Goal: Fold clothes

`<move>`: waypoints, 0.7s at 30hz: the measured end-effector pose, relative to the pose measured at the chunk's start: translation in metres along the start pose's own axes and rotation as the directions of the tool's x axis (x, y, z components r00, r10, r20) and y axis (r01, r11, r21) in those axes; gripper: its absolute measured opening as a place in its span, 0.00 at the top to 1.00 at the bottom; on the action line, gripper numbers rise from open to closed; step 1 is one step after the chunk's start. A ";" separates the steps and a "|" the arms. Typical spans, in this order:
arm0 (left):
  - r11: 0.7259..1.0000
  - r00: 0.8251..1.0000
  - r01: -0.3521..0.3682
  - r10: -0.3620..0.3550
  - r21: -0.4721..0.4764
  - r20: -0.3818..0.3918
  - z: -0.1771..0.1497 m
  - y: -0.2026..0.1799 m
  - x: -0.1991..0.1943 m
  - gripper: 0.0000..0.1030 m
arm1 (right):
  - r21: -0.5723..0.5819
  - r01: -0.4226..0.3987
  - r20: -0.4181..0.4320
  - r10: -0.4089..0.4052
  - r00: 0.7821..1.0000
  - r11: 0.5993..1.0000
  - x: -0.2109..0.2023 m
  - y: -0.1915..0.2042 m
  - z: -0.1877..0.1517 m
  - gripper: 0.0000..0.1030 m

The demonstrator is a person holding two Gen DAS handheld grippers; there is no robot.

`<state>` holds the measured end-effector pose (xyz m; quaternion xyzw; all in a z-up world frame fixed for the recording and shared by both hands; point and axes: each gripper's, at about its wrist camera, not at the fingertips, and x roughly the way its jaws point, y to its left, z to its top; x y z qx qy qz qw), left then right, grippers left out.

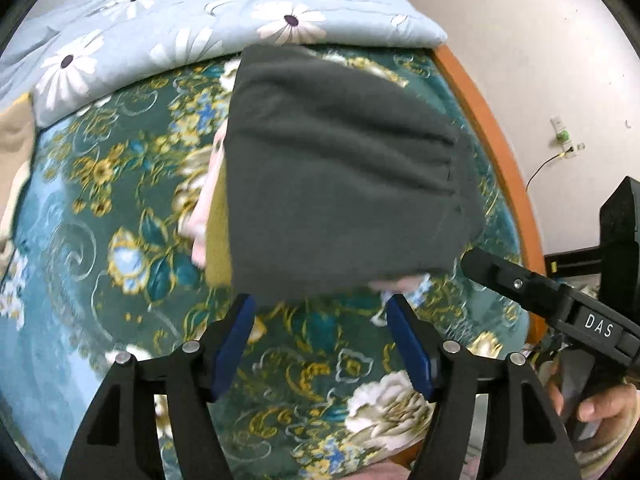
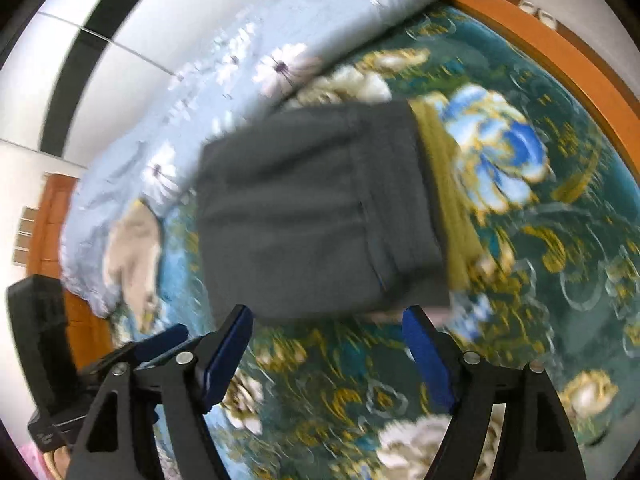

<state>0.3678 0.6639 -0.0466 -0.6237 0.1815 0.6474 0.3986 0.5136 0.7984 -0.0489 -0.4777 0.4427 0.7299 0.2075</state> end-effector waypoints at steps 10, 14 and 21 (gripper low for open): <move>0.998 0.996 -0.060 0.059 0.008 0.072 -0.036 -0.005 -0.012 0.21 | -0.140 0.199 0.026 -0.197 0.980 0.970 -0.022 0.010 -0.061 0.02; 0.998 0.996 -0.062 0.063 -0.014 0.068 -0.046 -0.004 -0.015 0.20 | -0.195 0.245 0.042 -0.241 0.970 0.950 -0.030 0.013 -0.077 0.00; 0.989 0.985 -0.138 0.142 -0.050 0.093 -0.050 -0.007 -0.026 0.19 | -0.260 0.268 0.098 -0.250 0.963 0.928 -0.031 0.013 -0.069 0.00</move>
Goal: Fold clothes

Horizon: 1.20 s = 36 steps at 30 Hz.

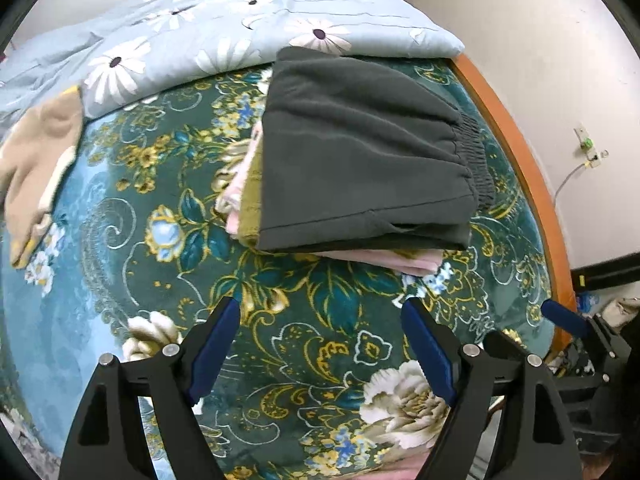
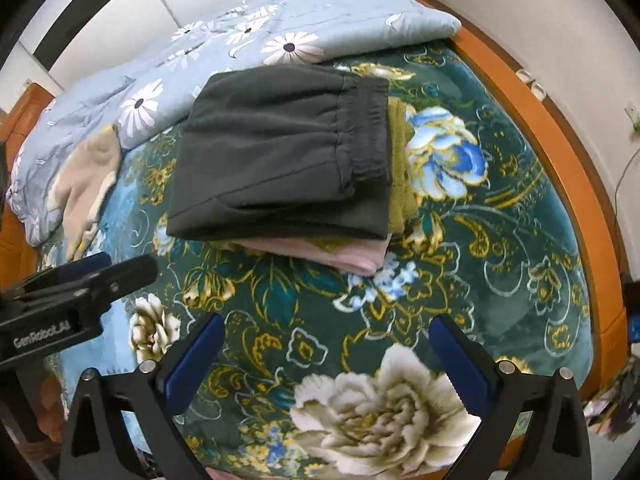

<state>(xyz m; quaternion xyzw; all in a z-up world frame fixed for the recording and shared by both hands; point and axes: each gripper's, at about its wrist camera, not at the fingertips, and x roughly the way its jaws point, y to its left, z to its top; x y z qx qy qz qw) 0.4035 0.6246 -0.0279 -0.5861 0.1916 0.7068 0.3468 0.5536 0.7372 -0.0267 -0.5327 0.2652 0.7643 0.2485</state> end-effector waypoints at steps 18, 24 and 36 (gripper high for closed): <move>0.961 0.970 -0.236 0.224 -0.146 -0.095 -0.001 -0.063 0.018 0.19 | -0.222 -0.113 -0.031 0.109 0.994 0.969 0.036 -0.063 0.042 0.00; 0.935 0.948 -0.318 0.319 -0.159 -0.018 -0.002 -0.071 0.012 0.19 | -0.246 -0.135 -0.044 0.128 0.991 0.960 0.042 -0.066 0.053 0.00; 0.909 0.914 -0.404 0.405 -0.101 -0.014 0.002 -0.083 0.021 0.19 | -0.273 -0.154 -0.082 0.137 0.987 0.950 0.048 -0.067 0.043 0.00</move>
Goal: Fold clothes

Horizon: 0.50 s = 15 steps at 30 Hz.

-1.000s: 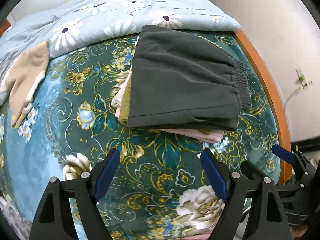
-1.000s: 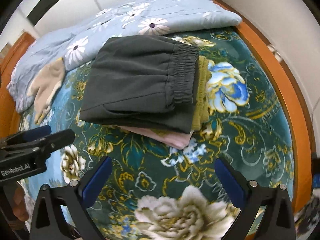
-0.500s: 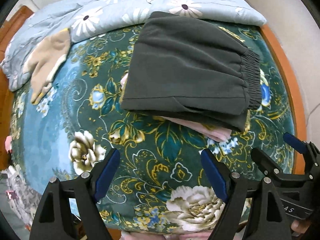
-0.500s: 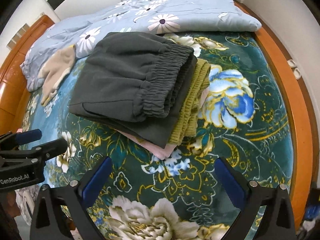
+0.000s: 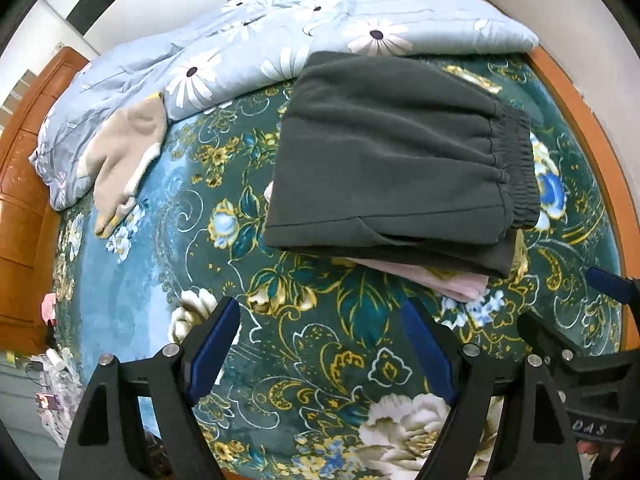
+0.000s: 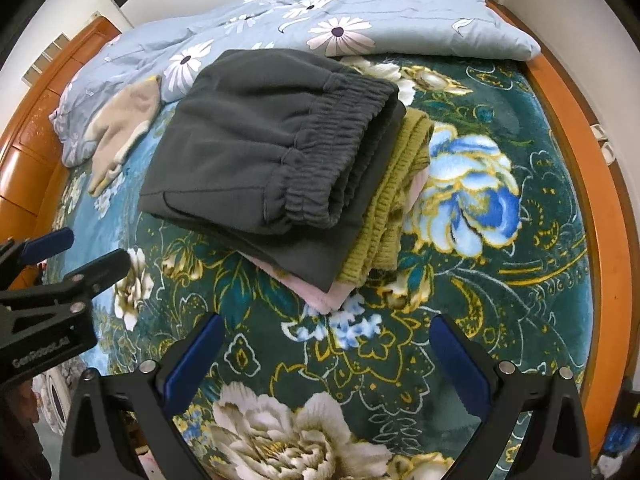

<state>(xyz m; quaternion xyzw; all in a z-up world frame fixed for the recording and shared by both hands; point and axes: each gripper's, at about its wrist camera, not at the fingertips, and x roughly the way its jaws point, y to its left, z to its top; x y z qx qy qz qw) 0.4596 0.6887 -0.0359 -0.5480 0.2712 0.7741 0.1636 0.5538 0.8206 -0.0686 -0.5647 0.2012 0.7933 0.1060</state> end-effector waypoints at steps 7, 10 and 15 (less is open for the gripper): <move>1.000 0.999 -0.005 0.004 -0.008 -0.032 0.003 -0.013 0.002 0.19 | -0.017 0.009 -0.017 -0.009 1.000 1.000 0.000 0.000 -0.003 0.00; 1.000 0.999 0.003 -0.003 -0.003 -0.037 0.003 -0.016 0.000 0.19 | -0.031 0.015 -0.019 -0.016 1.000 0.999 0.000 0.002 -0.003 0.00; 1.000 0.999 0.004 -0.004 -0.016 -0.043 -0.001 -0.014 -0.001 0.19 | -0.033 0.017 -0.021 -0.018 1.000 0.999 0.001 0.002 -0.003 0.00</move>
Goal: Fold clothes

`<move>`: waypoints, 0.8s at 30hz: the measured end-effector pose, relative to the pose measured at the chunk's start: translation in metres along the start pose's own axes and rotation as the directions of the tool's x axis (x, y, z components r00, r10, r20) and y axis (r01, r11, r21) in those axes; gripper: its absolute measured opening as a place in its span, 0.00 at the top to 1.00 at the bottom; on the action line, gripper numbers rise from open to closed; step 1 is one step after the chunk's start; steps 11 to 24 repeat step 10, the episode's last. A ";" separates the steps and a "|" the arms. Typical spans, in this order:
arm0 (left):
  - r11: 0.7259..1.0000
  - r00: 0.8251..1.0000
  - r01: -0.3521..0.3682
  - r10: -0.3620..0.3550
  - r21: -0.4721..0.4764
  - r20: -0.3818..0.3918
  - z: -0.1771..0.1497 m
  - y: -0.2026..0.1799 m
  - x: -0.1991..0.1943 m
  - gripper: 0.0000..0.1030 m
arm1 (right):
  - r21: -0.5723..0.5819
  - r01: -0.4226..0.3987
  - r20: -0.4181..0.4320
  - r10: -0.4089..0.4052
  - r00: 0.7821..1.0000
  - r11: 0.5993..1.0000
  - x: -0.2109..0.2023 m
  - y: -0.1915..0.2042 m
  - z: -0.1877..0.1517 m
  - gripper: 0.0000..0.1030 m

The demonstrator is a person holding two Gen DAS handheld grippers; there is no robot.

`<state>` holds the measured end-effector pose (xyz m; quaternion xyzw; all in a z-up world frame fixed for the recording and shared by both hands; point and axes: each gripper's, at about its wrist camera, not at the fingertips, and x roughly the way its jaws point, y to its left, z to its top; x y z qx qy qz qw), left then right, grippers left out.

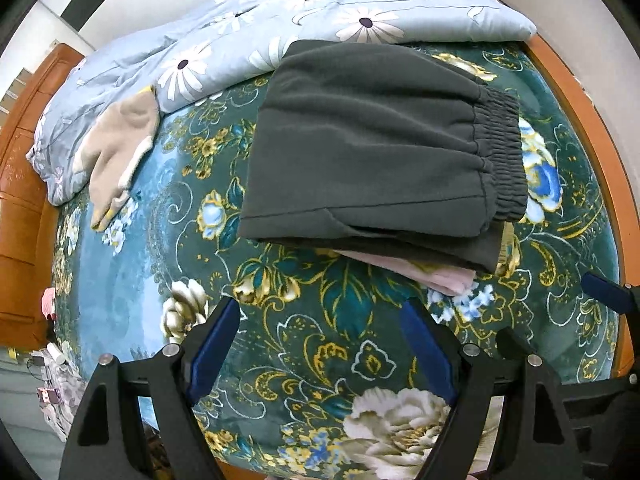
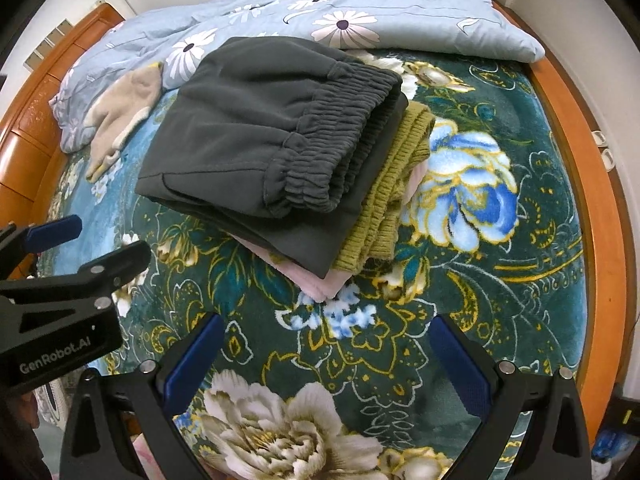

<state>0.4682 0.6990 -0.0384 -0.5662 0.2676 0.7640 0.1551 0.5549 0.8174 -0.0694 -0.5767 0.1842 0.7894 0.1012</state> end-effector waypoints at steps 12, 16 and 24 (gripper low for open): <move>0.997 1.000 0.011 -0.012 -0.079 -0.019 -0.002 0.014 0.003 0.19 | -0.007 0.004 -0.002 -0.004 1.000 1.000 -0.002 0.001 0.002 0.00; 0.997 1.000 0.011 -0.012 -0.079 -0.019 -0.002 0.014 0.003 0.19 | -0.007 0.004 -0.002 -0.004 1.000 1.000 -0.002 0.001 0.002 0.00; 0.997 1.000 0.011 -0.012 -0.079 -0.019 -0.002 0.014 0.003 0.19 | -0.007 0.004 -0.002 -0.004 1.000 1.000 -0.002 0.001 0.002 0.00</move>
